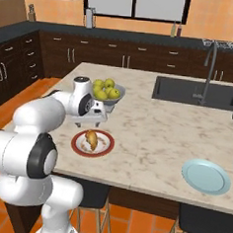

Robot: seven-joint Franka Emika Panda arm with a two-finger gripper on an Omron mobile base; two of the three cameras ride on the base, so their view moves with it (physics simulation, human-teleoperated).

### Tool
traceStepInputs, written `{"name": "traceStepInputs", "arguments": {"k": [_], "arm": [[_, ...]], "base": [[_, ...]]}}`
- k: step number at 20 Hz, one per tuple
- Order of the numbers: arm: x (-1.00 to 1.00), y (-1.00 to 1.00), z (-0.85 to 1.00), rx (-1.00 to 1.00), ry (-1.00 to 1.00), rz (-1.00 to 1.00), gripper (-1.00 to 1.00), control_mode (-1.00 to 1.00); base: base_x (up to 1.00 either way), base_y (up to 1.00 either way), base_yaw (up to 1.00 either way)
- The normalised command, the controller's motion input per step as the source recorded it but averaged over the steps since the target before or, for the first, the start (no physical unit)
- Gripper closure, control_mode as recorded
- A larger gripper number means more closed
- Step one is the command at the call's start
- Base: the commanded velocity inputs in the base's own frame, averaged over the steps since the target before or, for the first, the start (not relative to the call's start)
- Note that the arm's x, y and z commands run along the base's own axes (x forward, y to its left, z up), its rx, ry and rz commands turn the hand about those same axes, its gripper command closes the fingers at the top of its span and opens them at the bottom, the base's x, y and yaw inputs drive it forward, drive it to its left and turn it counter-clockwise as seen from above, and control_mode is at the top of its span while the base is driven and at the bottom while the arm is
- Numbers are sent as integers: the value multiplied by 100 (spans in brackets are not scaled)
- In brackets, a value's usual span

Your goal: Pick the chicken drumstick and tomato from their plates and place them in the bowl. Then put the bowl in the fridge.

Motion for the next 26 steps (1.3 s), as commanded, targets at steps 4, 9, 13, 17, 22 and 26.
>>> {"name": "traceStepInputs", "arguments": {"k": [4, 9, 13, 17, 22, 26], "arm": [[38, -1, -69, -3, 11, 12, -100, -100], [18, -2, -63, -4, 4, 6, -100, -100], [2, 0, -50, 0, 7, 5, -100, -100], [1, 0, -38, 0, 5, 4, -100, -100], [0, 0, -33, 0, 0, 7, 100, -100], [0, -1, -13, 0, 0, 5, 100, -100]], "base": [[0, 0, 0], [0, 0, 0], [0, 0, 0], [0, 0, 0], [0, 0, 0], [0, 0, 0]]}}
